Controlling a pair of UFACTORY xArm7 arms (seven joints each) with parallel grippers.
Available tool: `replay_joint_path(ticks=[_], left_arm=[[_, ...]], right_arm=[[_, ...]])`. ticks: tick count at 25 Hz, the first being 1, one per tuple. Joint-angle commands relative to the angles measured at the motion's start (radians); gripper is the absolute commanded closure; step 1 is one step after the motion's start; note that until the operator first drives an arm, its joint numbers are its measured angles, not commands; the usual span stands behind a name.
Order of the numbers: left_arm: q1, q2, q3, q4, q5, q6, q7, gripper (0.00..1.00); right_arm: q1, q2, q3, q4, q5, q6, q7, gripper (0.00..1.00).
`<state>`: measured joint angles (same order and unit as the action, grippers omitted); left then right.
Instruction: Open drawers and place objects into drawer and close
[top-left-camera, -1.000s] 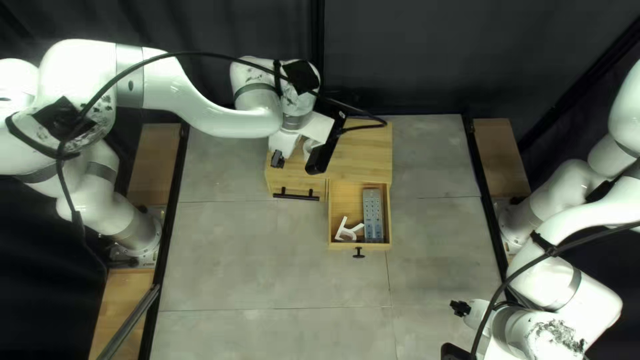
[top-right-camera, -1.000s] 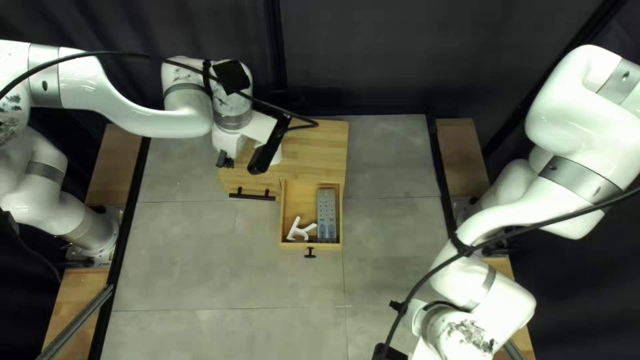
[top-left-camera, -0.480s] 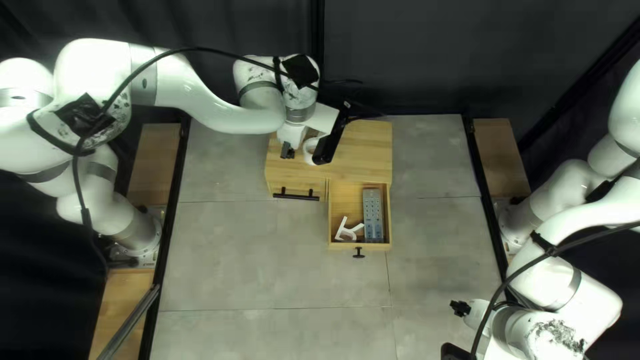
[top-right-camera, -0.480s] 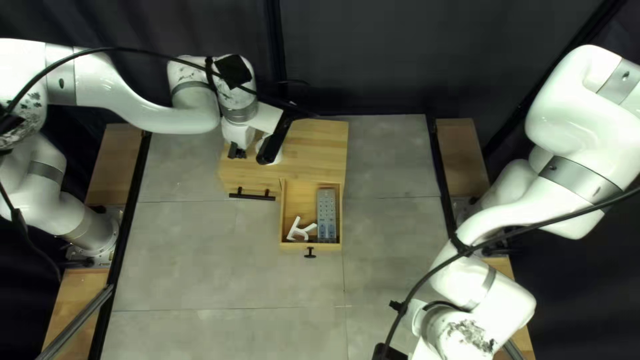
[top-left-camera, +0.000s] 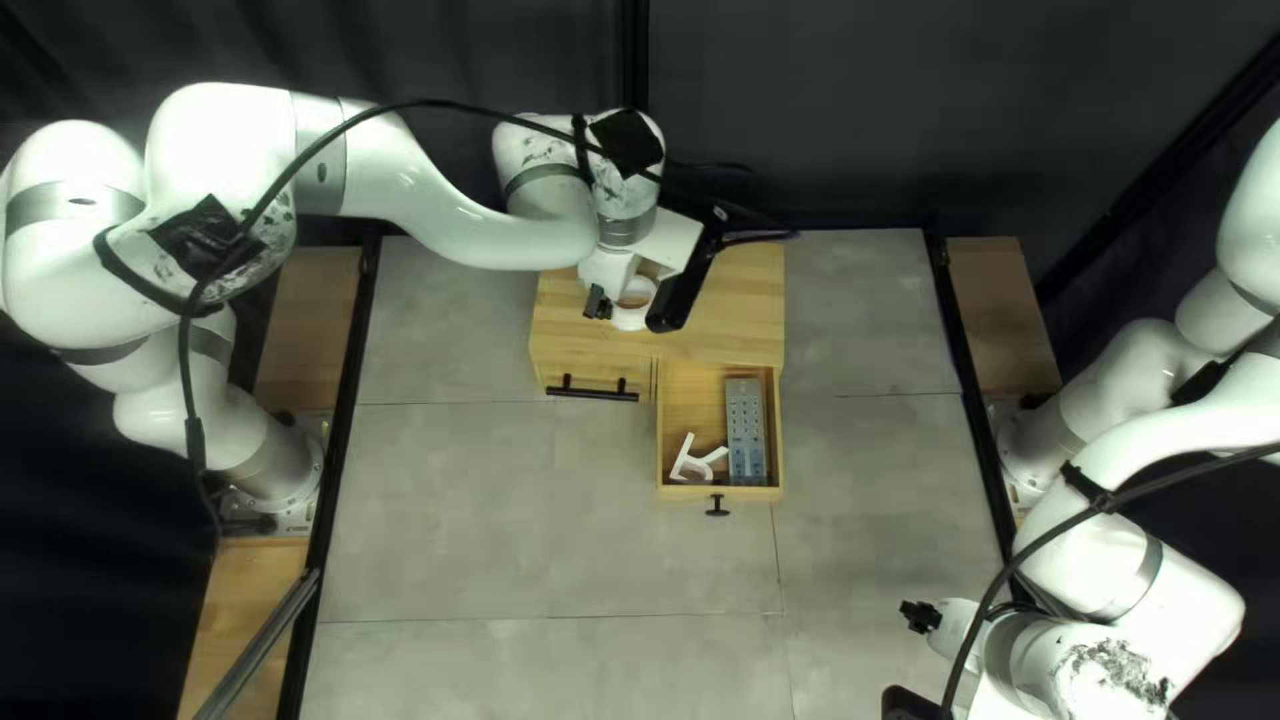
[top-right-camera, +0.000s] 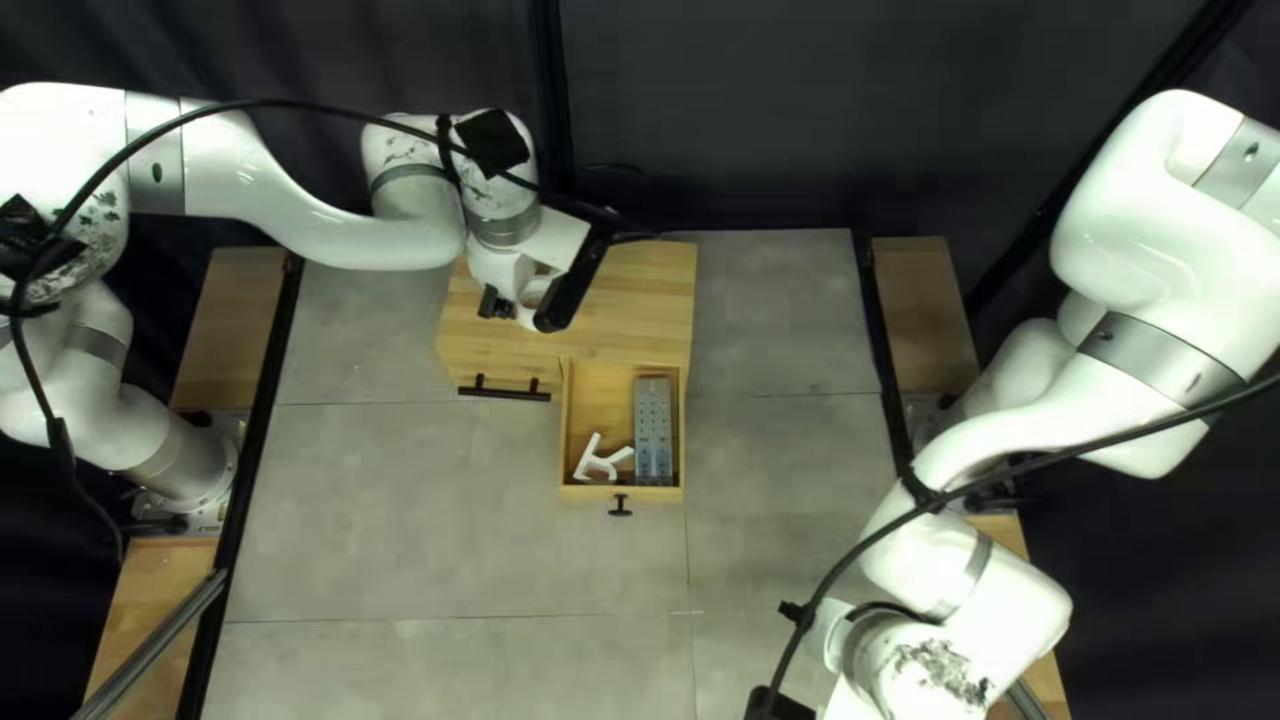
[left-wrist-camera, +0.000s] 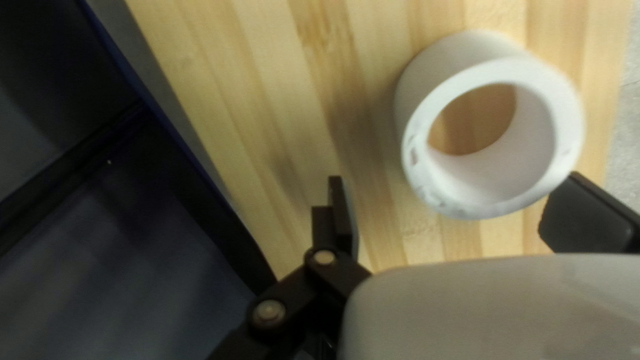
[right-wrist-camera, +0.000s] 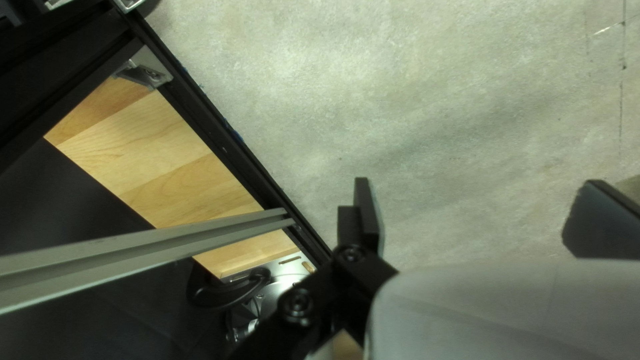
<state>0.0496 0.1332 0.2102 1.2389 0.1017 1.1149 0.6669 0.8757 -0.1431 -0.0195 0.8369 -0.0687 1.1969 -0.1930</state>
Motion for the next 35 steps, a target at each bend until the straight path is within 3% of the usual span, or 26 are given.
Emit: replay_joint_path(ticks=[1, 9, 18, 20, 22, 27, 35], left_arm=[[-0.007, -0.008, -0.008, -0.009, -0.010, -0.015, 0.005, 0.00], [-0.011, -0.046, -0.011, 0.019, 0.011, 0.055, 0.020, 0.00], [-0.006, -0.084, -0.005, -0.060, 0.021, 0.040, 0.037, 0.00], [-0.002, -0.108, -0.001, -0.082, 0.027, 0.041, 0.039, 0.12], [0.004, -0.140, 0.005, -0.113, 0.039, 0.040, 0.041, 1.00], [0.022, -0.200, 0.022, -0.184, 0.062, 0.024, 0.041, 1.00], [0.027, -0.185, 0.029, -0.188, 0.053, 0.002, 0.044, 1.00]], right_arm=[[0.000, 0.000, 0.000, 0.000, 0.000, 0.000, 0.000, 0.00], [0.000, 0.000, 0.000, 0.000, 0.000, 0.000, 0.000, 0.00], [0.000, 0.000, 0.000, 0.000, 0.000, 0.000, 0.000, 0.00], [0.000, 0.000, 0.000, 0.000, 0.000, 0.000, 0.000, 0.00], [0.000, 0.000, 0.000, 0.000, 0.000, 0.000, 0.000, 0.00], [0.000, 0.000, 0.000, 0.000, 0.000, 0.000, 0.000, 0.00], [0.000, 0.000, 0.000, 0.000, 0.000, 0.000, 0.000, 0.00]])
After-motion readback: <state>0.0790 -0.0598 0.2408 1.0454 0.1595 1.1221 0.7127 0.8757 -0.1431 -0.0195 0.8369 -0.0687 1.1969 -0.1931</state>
